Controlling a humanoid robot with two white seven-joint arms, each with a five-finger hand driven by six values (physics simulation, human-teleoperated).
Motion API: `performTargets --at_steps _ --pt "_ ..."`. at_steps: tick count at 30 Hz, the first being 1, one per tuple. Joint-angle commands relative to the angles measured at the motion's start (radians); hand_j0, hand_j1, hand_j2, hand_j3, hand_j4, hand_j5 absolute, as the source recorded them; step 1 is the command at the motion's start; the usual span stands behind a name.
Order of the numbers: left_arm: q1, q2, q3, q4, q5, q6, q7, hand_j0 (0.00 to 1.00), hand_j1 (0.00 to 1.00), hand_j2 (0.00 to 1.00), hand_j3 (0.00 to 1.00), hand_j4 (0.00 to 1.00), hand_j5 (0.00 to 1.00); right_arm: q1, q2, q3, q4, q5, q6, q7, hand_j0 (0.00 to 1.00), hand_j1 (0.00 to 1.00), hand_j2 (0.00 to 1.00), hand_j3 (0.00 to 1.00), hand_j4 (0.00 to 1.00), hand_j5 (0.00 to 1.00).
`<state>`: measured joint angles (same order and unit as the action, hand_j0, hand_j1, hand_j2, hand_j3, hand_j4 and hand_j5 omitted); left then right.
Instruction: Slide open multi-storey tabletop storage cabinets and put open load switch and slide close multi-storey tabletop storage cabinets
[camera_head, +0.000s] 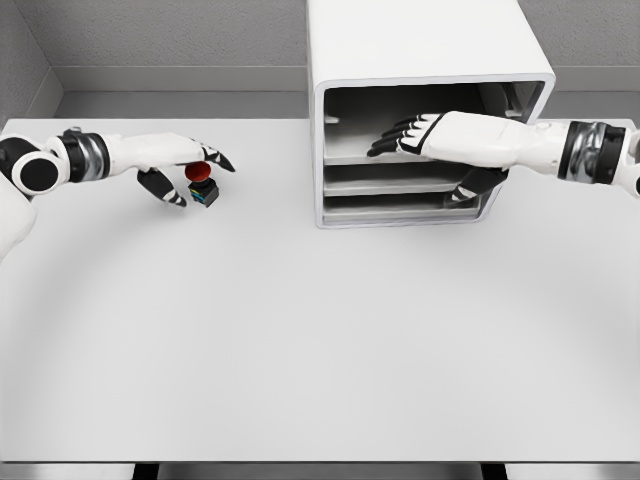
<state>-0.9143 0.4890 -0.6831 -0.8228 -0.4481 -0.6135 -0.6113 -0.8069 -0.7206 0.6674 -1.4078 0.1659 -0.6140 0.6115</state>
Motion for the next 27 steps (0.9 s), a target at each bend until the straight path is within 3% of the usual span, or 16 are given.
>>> performTargets --at_steps 1,14,19,27 --pt "0.000 0.000 0.002 0.001 0.005 0.003 0.000 0.76 0.76 0.76 0.76 0.76 0.76 0.000 0.000 0.000 0.009 -0.011 0.003 -0.001 1.00 1.00 1.00 1.00 1.00 1.00" --pt "0.000 0.003 -0.001 -0.001 0.006 0.003 0.000 0.56 0.56 0.56 0.56 0.56 0.56 -0.051 0.023 0.066 0.010 0.001 0.091 -0.001 1.00 1.00 1.00 1.00 1.00 1.00" --pt "0.000 0.003 -0.003 -0.006 0.006 0.003 0.000 0.46 0.46 0.46 0.46 0.46 0.46 -0.057 0.023 0.133 0.009 0.027 0.091 -0.001 1.00 1.00 1.00 1.00 1.00 1.00" --pt "-0.015 0.014 -0.003 -0.010 0.009 0.003 0.000 0.41 0.41 0.41 0.41 0.41 0.41 -0.052 0.015 0.155 -0.031 0.029 0.042 -0.001 1.00 1.00 1.00 1.00 1.00 1.00"
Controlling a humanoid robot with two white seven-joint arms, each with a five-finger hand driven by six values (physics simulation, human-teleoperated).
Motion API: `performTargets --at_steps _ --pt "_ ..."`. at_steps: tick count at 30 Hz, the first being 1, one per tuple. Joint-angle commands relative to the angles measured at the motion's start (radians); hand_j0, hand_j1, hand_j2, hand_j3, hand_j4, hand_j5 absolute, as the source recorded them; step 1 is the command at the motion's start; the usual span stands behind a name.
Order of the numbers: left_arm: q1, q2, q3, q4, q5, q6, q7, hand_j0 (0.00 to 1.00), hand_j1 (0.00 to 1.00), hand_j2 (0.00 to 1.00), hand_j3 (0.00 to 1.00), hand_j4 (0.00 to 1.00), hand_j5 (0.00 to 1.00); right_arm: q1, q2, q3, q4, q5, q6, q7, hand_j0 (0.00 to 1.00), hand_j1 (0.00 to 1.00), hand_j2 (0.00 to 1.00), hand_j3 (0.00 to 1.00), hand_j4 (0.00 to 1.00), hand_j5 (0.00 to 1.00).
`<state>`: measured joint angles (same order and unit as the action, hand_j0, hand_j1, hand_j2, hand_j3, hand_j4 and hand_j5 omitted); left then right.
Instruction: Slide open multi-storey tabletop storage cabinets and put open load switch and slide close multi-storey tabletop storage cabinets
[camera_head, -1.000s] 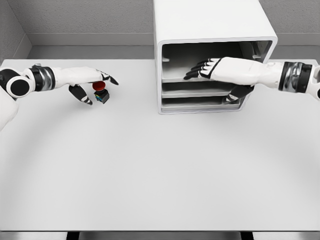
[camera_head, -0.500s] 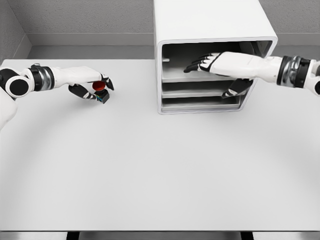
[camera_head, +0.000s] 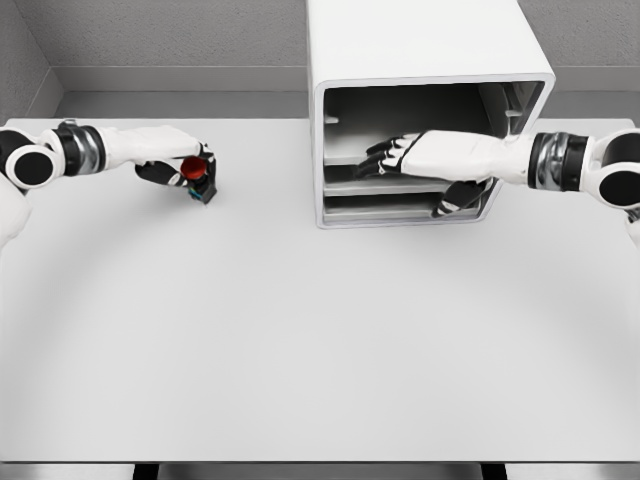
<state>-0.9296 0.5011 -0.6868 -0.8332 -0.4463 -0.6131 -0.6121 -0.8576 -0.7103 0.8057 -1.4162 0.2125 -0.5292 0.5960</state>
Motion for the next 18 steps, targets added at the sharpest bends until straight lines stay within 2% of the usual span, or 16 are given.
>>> performTargets --at_steps 1,2,4,5,6,10,13,15,18 --pt "0.000 0.004 0.001 -0.001 0.009 0.002 0.001 0.41 0.41 0.41 0.41 0.41 0.41 0.000 0.003 0.017 -0.049 -0.018 -0.051 0.015 1.00 1.00 1.00 1.00 1.00 1.00" --pt "-0.005 0.014 0.003 -0.007 0.015 0.002 0.001 0.39 0.39 0.39 0.39 0.39 0.39 0.002 -0.014 0.017 -0.067 -0.018 -0.082 0.015 1.00 1.00 1.00 1.00 1.00 1.00" --pt "-0.005 0.056 0.003 -0.032 0.075 0.002 0.001 0.38 0.38 0.38 0.38 0.38 0.38 0.006 -0.034 0.012 -0.102 -0.019 -0.082 0.015 1.00 1.00 1.00 1.00 1.00 1.00" --pt "0.000 0.086 0.003 -0.089 0.092 0.002 0.001 0.38 0.38 0.38 0.38 0.38 0.38 0.006 -0.035 0.010 -0.113 -0.021 -0.082 0.015 1.00 1.00 1.00 1.00 1.00 1.00" --pt "0.017 0.126 0.003 -0.199 0.118 0.002 0.001 0.38 0.38 0.38 0.38 0.38 0.38 0.014 -0.037 0.007 -0.127 -0.021 -0.082 0.015 1.00 1.00 1.00 1.00 1.00 1.00" --pt "0.071 0.220 0.001 -0.385 0.161 0.002 0.001 0.38 0.38 0.38 0.38 0.38 0.38 0.051 -0.097 -0.039 -0.168 -0.027 -0.082 0.015 1.00 1.00 1.00 1.00 1.00 1.00" --pt "0.113 0.315 0.001 -0.537 0.201 0.002 0.001 0.38 0.38 0.38 0.38 0.38 0.38 0.057 -0.100 -0.040 -0.173 -0.030 -0.082 0.015 1.00 1.00 1.00 1.00 1.00 1.00" --pt "0.130 0.365 0.001 -0.595 0.224 0.002 0.001 0.38 0.38 0.38 0.38 0.38 0.38 0.064 -0.118 -0.043 -0.173 -0.032 -0.082 0.015 1.00 1.00 1.00 1.00 1.00 1.00" --pt "0.133 0.373 0.001 -0.621 0.232 0.002 0.001 0.38 0.38 0.38 0.38 0.38 0.38 0.112 -0.162 -0.112 -0.182 -0.036 -0.082 0.015 1.00 1.00 1.00 1.00 1.00 1.00"
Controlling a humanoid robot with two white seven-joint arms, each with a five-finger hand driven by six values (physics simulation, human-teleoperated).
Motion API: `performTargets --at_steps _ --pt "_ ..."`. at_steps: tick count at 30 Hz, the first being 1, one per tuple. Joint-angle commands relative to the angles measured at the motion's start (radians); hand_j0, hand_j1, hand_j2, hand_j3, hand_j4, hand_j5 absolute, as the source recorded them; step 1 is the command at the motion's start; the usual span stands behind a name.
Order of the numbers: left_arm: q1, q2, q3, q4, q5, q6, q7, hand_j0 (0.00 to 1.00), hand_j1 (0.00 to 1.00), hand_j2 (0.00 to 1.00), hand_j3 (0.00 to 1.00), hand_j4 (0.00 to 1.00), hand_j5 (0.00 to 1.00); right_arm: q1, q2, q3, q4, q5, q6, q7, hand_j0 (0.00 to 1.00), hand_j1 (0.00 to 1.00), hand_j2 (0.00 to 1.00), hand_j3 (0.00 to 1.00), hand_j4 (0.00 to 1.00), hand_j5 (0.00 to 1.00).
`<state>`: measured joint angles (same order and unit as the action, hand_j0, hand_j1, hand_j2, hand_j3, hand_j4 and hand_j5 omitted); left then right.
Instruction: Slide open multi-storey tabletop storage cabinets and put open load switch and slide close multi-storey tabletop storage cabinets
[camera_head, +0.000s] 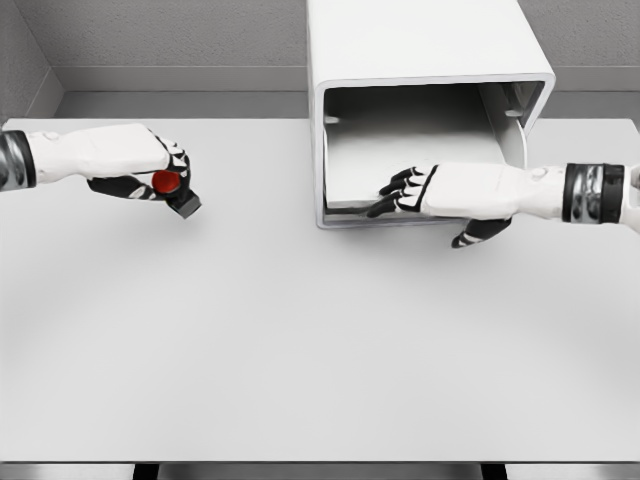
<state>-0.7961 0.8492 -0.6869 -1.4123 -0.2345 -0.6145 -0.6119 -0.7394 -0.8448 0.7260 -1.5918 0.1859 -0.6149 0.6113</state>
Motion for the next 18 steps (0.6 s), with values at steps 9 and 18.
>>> performTargets --at_steps 9,18 --pt "0.011 0.050 0.000 -0.137 0.067 0.004 0.001 0.38 0.38 0.38 0.38 0.38 0.38 0.074 -0.069 -0.169 -0.040 -0.105 0.004 0.000 1.00 1.00 1.00 1.00 1.00 1.00" --pt "0.012 0.051 0.000 -0.139 0.069 0.004 0.001 0.38 0.38 0.38 0.38 0.38 0.38 0.074 -0.073 -0.155 -0.040 -0.099 0.004 0.000 1.00 1.00 1.00 1.00 1.00 1.00"
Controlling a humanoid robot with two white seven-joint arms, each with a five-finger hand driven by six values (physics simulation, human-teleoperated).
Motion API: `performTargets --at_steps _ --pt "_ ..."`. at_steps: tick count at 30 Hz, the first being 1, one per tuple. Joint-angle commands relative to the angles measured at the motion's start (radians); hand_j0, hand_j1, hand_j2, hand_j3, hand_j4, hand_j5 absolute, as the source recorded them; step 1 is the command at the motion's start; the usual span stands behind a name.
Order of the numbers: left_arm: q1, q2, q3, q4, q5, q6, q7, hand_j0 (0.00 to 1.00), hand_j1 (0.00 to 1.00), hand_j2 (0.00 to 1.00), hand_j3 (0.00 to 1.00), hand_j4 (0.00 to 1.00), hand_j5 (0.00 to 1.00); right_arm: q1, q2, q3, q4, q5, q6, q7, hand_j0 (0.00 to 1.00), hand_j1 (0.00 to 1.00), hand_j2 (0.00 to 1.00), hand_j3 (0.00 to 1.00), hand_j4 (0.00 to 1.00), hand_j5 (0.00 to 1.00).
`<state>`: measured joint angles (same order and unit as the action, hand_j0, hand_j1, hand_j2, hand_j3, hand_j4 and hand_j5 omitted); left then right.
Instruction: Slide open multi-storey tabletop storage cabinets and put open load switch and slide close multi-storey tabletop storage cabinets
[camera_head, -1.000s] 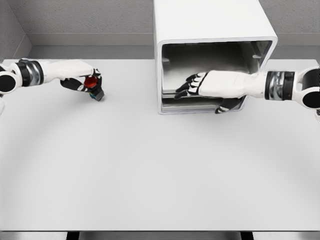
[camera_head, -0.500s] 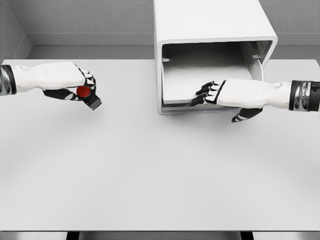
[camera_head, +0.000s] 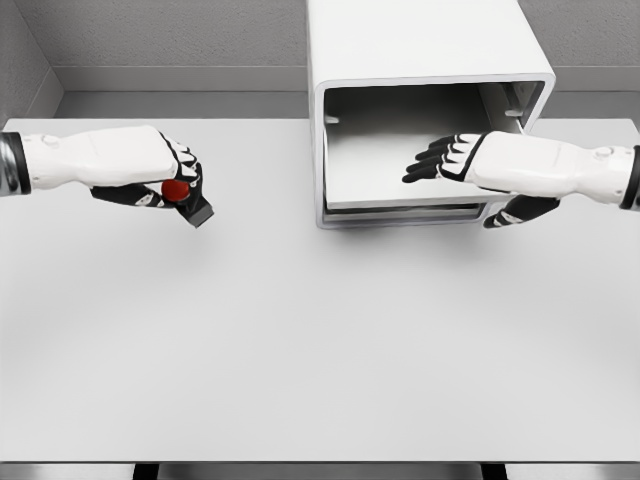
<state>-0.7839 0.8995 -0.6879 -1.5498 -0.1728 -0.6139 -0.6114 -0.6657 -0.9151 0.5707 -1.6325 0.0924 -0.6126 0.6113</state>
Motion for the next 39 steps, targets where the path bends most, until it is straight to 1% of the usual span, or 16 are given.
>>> performTargets --at_steps 1,2,3,5,9,12,14,16,18,19,21,26,28,34,37,39 --pt "0.000 0.001 0.001 -0.001 0.006 0.003 0.001 0.38 0.38 0.38 0.38 0.38 0.38 0.000 -0.002 0.012 0.002 0.000 0.027 0.000 1.00 1.00 1.00 1.00 1.00 1.00" --pt "0.000 0.001 0.001 -0.001 0.006 0.003 0.001 0.38 0.38 0.38 0.38 0.38 0.38 -0.002 -0.001 0.014 0.010 0.007 0.073 0.000 1.00 1.00 1.00 1.00 1.00 1.00" --pt "0.000 0.001 0.001 -0.001 0.006 0.003 0.001 0.38 0.38 0.38 0.38 0.38 0.38 -0.002 0.001 0.023 0.011 0.027 0.076 0.000 1.00 1.00 1.00 1.00 1.00 1.00" --pt "0.000 0.001 0.001 -0.001 0.006 0.003 0.001 0.38 0.38 0.38 0.38 0.38 0.38 -0.008 0.004 0.048 0.017 0.062 0.145 0.000 1.00 1.00 1.00 1.00 1.00 1.00" --pt "0.000 0.001 0.001 -0.001 0.007 0.003 0.001 0.38 0.38 0.38 0.38 0.38 0.38 -0.018 0.012 0.069 0.043 0.073 0.146 0.000 1.00 1.00 1.00 1.00 1.00 1.00" --pt "0.000 0.002 -0.001 -0.001 0.006 0.003 0.001 0.38 0.38 0.38 0.38 0.38 0.38 -0.021 0.012 0.086 0.037 0.076 0.136 0.000 1.00 1.00 1.00 1.00 1.00 1.00" --pt "0.000 0.002 -0.001 -0.003 0.006 0.003 0.001 0.38 0.38 0.38 0.38 0.38 0.38 -0.021 0.009 0.087 0.029 0.078 0.097 0.000 1.00 1.00 1.00 1.00 1.00 1.00" --pt "0.000 0.002 -0.001 -0.003 0.007 0.003 0.001 0.38 0.38 0.38 0.38 0.38 0.38 -0.018 0.004 0.094 -0.010 0.079 0.090 0.000 1.00 1.00 1.00 1.00 1.00 1.00" --pt "0.000 0.004 -0.001 -0.004 0.007 0.003 0.001 0.38 0.38 0.38 0.38 0.38 0.38 -0.017 0.002 0.094 -0.026 0.084 0.074 0.000 1.00 1.00 1.00 1.00 1.00 1.00" --pt "0.000 0.006 -0.001 -0.007 0.007 0.003 0.001 0.38 0.38 0.38 0.38 0.38 0.38 -0.015 0.001 0.094 -0.026 0.082 0.050 0.000 1.00 1.00 1.00 1.00 1.00 1.00" --pt "0.012 0.019 -0.001 -0.032 0.012 0.003 0.001 0.38 0.38 0.38 0.38 0.38 0.38 -0.015 -0.001 0.094 -0.033 0.082 0.047 0.000 1.00 1.00 1.00 1.00 1.00 1.00" --pt "0.012 0.021 -0.001 -0.039 0.013 0.003 0.001 0.38 0.38 0.38 0.38 0.38 0.38 -0.011 -0.001 0.110 -0.044 0.082 0.037 0.000 1.00 1.00 1.00 1.00 1.00 1.00" --pt "0.014 0.029 -0.001 -0.047 0.015 0.003 0.001 0.38 0.38 0.38 0.38 0.38 0.38 -0.008 -0.002 0.124 -0.046 0.082 0.011 0.000 1.00 1.00 1.00 1.00 1.00 1.00" --pt "0.012 0.035 -0.001 -0.069 0.061 0.003 0.001 0.38 0.38 0.38 0.38 0.38 0.38 -0.008 -0.025 0.115 -0.043 0.078 0.008 0.000 1.00 1.00 1.00 1.00 1.00 1.00" --pt "0.008 0.024 -0.002 -0.073 0.082 0.003 0.001 0.38 0.38 0.38 0.38 0.38 0.38 -0.002 -0.031 0.078 -0.040 0.072 0.008 0.000 1.00 1.00 1.00 1.00 1.00 1.00" --pt "-0.002 0.027 -0.001 -0.099 0.101 0.003 0.001 0.38 0.38 0.38 0.38 0.38 0.38 0.025 -0.045 0.032 -0.040 0.067 0.007 0.000 1.00 1.00 1.00 1.00 1.00 1.00"
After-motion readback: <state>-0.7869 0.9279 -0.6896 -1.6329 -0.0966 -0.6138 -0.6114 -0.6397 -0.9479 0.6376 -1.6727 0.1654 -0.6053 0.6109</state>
